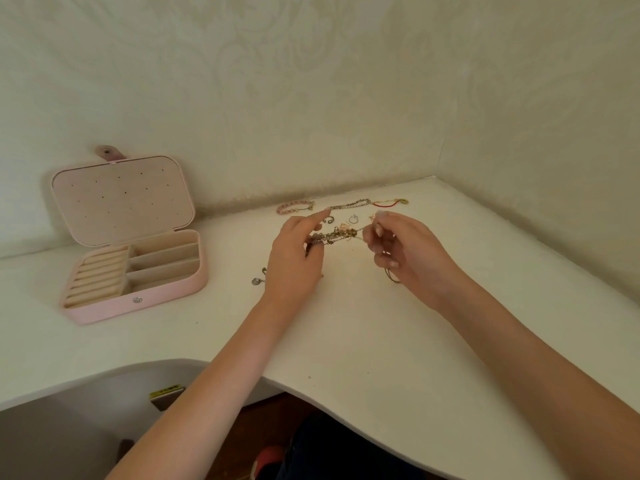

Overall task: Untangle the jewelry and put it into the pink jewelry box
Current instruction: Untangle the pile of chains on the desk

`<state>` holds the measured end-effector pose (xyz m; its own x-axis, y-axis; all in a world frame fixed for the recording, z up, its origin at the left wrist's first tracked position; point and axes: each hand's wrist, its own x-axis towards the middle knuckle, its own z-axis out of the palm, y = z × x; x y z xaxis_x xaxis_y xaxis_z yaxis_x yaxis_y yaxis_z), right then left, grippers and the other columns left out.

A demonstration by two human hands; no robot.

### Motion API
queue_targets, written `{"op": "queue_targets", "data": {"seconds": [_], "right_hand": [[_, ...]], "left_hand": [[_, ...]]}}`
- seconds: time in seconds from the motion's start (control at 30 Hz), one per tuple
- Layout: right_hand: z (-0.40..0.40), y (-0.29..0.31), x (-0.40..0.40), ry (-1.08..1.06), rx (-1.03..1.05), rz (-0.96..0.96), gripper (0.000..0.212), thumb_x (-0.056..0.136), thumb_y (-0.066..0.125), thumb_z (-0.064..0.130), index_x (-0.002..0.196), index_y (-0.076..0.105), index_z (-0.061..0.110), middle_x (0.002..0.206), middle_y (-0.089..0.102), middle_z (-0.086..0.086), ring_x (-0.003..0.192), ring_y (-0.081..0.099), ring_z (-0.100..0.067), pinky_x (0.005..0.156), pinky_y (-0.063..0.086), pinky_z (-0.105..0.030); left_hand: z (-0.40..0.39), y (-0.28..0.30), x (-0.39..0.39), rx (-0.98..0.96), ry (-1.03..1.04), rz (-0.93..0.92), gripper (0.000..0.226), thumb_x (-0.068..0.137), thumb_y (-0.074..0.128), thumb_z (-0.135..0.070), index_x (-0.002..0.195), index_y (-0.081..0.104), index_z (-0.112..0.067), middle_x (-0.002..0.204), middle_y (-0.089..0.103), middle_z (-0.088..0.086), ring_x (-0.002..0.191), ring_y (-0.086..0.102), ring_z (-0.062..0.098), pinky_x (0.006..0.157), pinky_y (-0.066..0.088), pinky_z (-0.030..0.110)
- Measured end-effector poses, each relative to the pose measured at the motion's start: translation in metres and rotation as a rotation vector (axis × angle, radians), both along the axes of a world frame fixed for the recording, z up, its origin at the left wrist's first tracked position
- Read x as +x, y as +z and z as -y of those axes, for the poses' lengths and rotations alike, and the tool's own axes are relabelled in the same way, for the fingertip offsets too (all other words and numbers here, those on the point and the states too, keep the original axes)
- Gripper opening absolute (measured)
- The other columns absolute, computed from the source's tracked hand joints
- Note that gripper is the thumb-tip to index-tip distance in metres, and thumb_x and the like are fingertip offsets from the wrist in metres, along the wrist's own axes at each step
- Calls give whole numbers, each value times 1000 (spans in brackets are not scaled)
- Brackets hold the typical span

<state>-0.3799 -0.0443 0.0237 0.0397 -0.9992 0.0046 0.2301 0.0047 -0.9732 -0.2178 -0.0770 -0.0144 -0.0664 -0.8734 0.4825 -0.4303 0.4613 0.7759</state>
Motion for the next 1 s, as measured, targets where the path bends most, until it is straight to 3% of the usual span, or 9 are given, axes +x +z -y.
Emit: {"op": "queue_targets", "data": {"seconds": [0.1, 0.17, 0.23, 0.4, 0.5, 0.63, 0.77, 0.9, 1.0], "right_hand": [[0, -4, -5, 71, 22, -82, 29, 98, 46, 27, 75, 53, 12, 49, 32, 3, 46, 23, -10, 43, 16, -22], [-1, -5, -8, 114, 18, -151, 25, 97, 48, 29, 90, 65, 12, 50, 21, 6, 46, 17, -9, 46, 12, -24], [-2, -5, -11, 174, 9, -171, 25, 96, 49, 25, 108, 68, 14, 52, 16, 8, 48, 12, -11, 47, 11, -25], [-4, -4, -9, 275, 23, -161, 28, 98, 45, 27, 119, 64, 27, 46, 17, 9, 47, 11, -12, 44, 11, -24], [-5, -2, -8, 329, 10, -154, 31, 99, 41, 29, 121, 62, 28, 46, 16, 8, 47, 10, -12, 45, 10, -25], [-5, 0, -11, 338, -6, -181, 29, 99, 41, 27, 116, 65, 25, 45, 16, 8, 47, 10, -13, 45, 10, -25], [-2, 1, -22, 261, 17, -241, 24, 101, 38, 22, 95, 61, 17, 44, 22, 9, 43, 17, -10, 43, 14, -22], [-1, -3, -20, 178, 34, -287, 26, 101, 38, 17, 82, 56, 15, 63, 48, 2, 53, 39, -11, 51, 31, -22], [0, -1, -16, 134, 45, -225, 30, 98, 36, 13, 71, 51, 12, 75, 55, -1, 62, 48, -12, 55, 34, -24]], "left_hand": [[1, 3, 1, 91, -93, -144, 57, 72, 39, 19, 101, 69, -20, 88, 63, -16, 77, 55, -3, 66, 41, 16], [2, 4, 3, 140, -124, -150, 54, 67, 40, 19, 76, 70, -26, 74, 65, -19, 72, 53, 3, 63, 37, 23], [-1, 6, 4, 207, -168, -161, 47, 65, 46, 14, 67, 67, -27, 70, 65, -18, 69, 53, 5, 62, 37, 22], [-12, 16, 0, 346, -405, -309, 14, 68, 57, -3, 77, 55, -14, 79, 66, -2, 74, 61, 7, 63, 45, 15], [-11, 14, -2, 380, -439, -315, 24, 81, 70, -7, 99, 54, -13, 90, 68, 4, 81, 63, 15, 70, 49, 27], [-7, 11, -1, 315, -399, -278, 11, 87, 63, -10, 96, 66, -15, 88, 67, 4, 80, 60, 10, 74, 49, 22], [-4, 12, 0, 369, -340, -383, 12, 92, 54, -6, 100, 62, -4, 83, 67, -2, 79, 60, 9, 76, 47, 19], [-9, 17, -2, 485, -391, -441, 16, 98, 40, -5, 91, 54, -5, 68, 68, 1, 61, 63, 16, 61, 50, 24], [-13, 20, -2, 534, -385, -411, 13, 98, 39, -8, 90, 49, -8, 82, 71, 5, 46, 57, 19, 51, 44, 23]]}}
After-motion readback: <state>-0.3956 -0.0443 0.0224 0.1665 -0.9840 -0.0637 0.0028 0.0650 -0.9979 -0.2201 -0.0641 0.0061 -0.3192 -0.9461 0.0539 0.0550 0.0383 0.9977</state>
